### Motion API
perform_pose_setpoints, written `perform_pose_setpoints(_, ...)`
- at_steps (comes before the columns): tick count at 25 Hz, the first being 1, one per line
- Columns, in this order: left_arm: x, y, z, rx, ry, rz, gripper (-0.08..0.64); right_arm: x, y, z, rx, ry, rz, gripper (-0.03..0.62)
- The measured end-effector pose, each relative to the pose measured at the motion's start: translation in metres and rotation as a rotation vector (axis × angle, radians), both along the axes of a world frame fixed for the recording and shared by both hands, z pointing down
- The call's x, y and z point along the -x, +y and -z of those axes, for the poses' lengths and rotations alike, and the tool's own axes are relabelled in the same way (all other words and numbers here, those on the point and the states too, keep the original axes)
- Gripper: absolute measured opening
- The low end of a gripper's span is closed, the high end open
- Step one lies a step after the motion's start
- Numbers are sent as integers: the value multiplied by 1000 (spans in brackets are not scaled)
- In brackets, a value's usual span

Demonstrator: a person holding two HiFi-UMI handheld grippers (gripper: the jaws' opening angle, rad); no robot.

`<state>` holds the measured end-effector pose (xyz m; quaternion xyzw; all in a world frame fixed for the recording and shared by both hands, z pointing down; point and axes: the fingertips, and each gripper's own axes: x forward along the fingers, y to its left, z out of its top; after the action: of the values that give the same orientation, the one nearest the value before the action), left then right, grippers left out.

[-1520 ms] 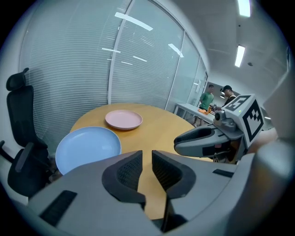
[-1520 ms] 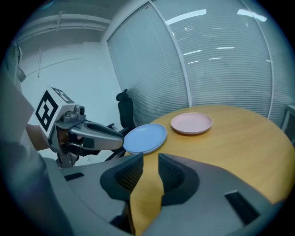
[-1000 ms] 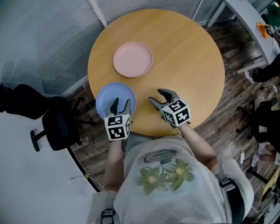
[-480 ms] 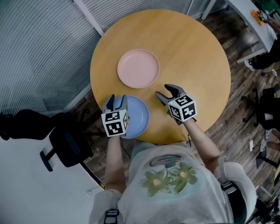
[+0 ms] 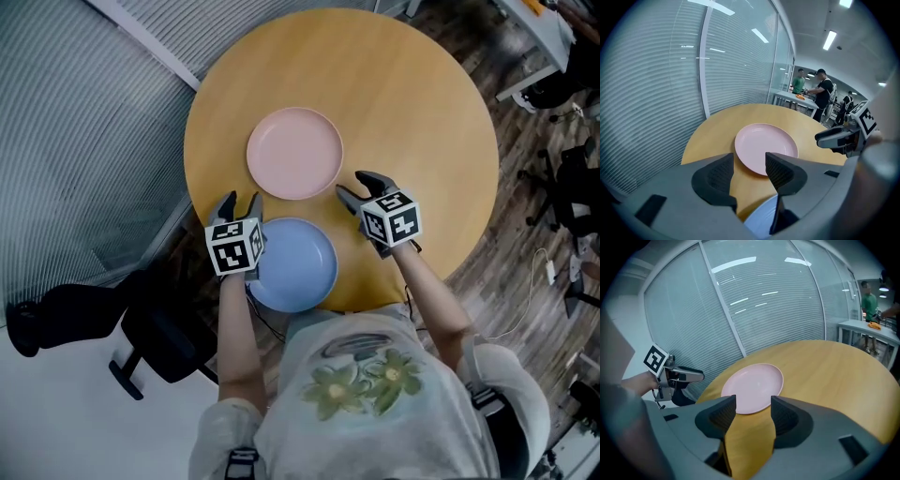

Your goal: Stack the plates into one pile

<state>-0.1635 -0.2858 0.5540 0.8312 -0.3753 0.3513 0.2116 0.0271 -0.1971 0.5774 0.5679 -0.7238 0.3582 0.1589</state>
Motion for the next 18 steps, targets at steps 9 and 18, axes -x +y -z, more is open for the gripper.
perform_pose_setpoints(9, -10, -51, -55, 110, -27, -95, 212, 0, -35, -47, 86, -38, -129, 216)
perform_pose_setpoints(18, -15, -76, -110, 240, -18, -88, 210, -8, -51, -92, 179, -139, -263, 216)
